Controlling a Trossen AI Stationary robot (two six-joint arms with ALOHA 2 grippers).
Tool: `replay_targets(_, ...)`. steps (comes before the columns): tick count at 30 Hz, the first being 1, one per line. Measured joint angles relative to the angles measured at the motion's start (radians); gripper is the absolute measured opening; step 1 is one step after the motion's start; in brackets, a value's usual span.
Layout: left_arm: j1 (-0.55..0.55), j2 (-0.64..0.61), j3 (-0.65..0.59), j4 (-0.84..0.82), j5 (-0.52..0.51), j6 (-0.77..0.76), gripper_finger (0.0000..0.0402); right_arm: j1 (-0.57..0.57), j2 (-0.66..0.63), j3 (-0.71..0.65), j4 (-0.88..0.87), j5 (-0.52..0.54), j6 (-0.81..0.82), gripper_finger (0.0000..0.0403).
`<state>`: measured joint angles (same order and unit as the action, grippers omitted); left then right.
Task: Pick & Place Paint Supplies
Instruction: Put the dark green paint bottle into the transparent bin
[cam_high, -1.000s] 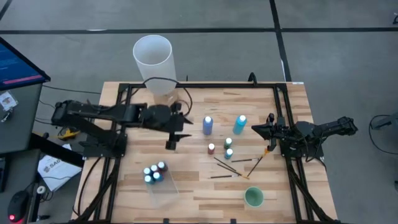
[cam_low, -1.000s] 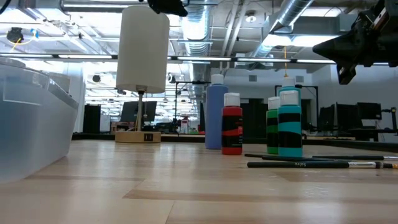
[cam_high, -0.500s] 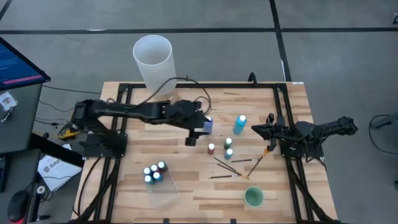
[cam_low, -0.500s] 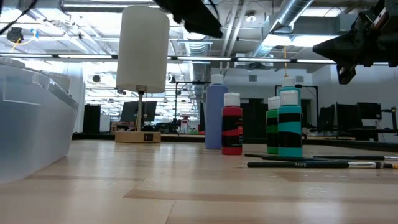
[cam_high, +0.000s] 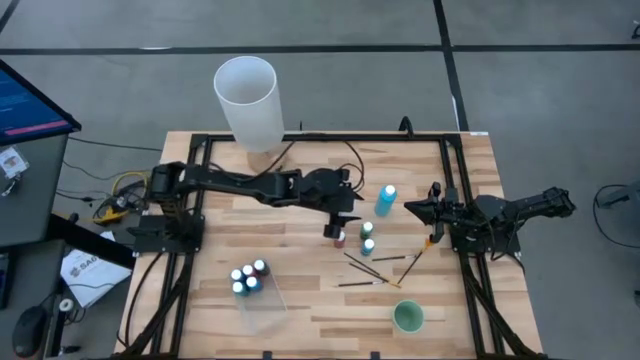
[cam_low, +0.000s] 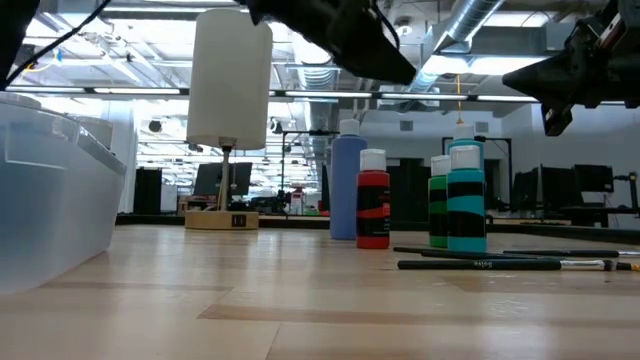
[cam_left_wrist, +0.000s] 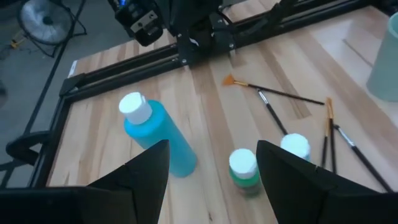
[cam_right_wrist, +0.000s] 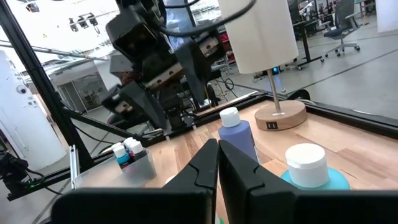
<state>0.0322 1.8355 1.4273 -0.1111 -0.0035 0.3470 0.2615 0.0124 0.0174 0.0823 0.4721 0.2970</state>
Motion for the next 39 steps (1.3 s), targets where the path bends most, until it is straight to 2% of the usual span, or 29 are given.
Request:
replay_targets(16, 0.000, 0.158, 0.001, 0.156, 0.022, 0.000, 0.0228, 0.000, 0.000, 0.000, 0.000, 0.000, 0.000, 0.0008)
replay_targets(21, -0.001, 0.171, 0.002, 0.180, 0.087, -0.013, 0.0227, 0.000, 0.000, 0.000, 0.000, 0.000, 0.000, 0.0008)
replay_targets(29, -0.005, 0.176, 0.000, 0.189, 0.128, -0.014, 0.0228, 0.000, 0.000, 0.000, 0.004, 0.000, 0.000, 0.0008)
replay_targets(39, -0.005, 0.212, 0.000, 0.207, 0.124, -0.011, 0.0227, 0.000, 0.000, 0.000, 0.001, 0.000, 0.000, 0.0008)
